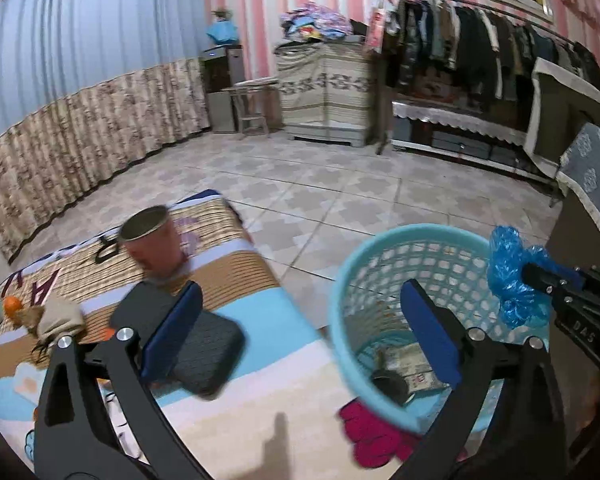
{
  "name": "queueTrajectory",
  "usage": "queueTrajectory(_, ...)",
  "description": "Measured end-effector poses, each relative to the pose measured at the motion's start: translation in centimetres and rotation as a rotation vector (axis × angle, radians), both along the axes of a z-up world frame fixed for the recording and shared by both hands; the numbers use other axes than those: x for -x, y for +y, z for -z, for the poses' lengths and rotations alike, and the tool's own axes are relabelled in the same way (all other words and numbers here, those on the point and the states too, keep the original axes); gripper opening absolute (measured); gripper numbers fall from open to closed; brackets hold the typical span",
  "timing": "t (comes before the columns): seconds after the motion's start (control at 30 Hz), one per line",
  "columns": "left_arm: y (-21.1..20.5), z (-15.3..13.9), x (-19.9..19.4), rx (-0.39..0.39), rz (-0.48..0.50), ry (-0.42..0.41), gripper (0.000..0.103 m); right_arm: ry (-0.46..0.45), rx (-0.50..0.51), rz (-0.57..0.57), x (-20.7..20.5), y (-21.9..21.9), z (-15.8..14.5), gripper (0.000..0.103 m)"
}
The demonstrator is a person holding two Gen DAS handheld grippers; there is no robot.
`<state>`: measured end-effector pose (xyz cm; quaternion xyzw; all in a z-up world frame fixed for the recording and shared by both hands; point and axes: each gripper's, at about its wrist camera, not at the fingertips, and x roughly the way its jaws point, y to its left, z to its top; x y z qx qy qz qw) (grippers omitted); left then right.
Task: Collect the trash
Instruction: 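Carry the cup and blue bag to the basket and drop them in, then move both tools back over the mattress toward the remaining items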
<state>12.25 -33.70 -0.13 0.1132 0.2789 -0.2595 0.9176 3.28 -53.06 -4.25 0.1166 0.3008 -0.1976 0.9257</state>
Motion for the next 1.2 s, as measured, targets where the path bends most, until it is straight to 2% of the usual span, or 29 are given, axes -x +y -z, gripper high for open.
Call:
queueTrajectory(0.2,4.2,-0.7,-0.3,0.0,-0.063,-0.013,0.097,0.044,-0.011,-0.01,-2.3,1.4,1.4,0.02)
queueTrajectory(0.23,4.8,-0.8,-0.3,0.0,-0.069,-0.014,0.097,0.054,-0.013,-0.009,-2.7,1.4,1.6,0.029)
queueTrajectory(0.27,5.6,-0.9,-0.4,0.004,-0.08,-0.014,0.097,0.066,-0.015,-0.004,-3.1,1.4,1.9,0.047)
queueTrajectory(0.33,7.1,-1.2,-0.6,0.009,-0.1,-0.014,0.097,0.075,-0.018,0.008,-3.7,1.4,2.2,0.067)
queueTrajectory(0.43,9.6,-1.6,-0.7,-0.008,-0.145,-0.034,0.097,0.096,-0.026,0.025,-3.9,1.4,2.6,0.067)
queueTrajectory(0.53,12.7,-2.1,-0.8,-0.006,-0.184,-0.034,0.097,0.084,-0.018,0.062,-3.4,2.2,2.4,0.082)
queueTrajectory(0.63,16.2,-2.7,-0.8,-0.01,-0.223,-0.042,0.097,0.044,-0.02,0.081,-3.0,3.6,1.3,0.091)
queueTrajectory(0.73,19.9,-3.4,-1.0,-0.035,-0.279,-0.067,0.097,0.002,-0.013,0.057,-3.1,6.0,-0.5,0.093)
queueTrajectory(0.83,23.9,-3.7,-1.5,-0.028,-0.335,-0.06,0.098,-0.033,0.011,0.018,-3.7,9.2,-2.3,0.095)
queueTrajectory(1.0,29.2,-2.6,-2.5,-0.028,-0.443,-0.049,0.097,-0.091,0.03,-0.078,-5.5,15.9,-4.7,0.099)
queueTrajectory(1.13,31.0,-0.8,-3.6,-0.056,-0.5,-0.047,0.098,-0.048,0.078,-0.15,-7.9,20.1,-4.9,0.099)
queueTrajectory(1.2,31.4,0.3,-4.6,-0.046,-0.486,-0.004,0.097,-0.039,0.114,-0.164,-8.7,21.5,-5.0,0.099)
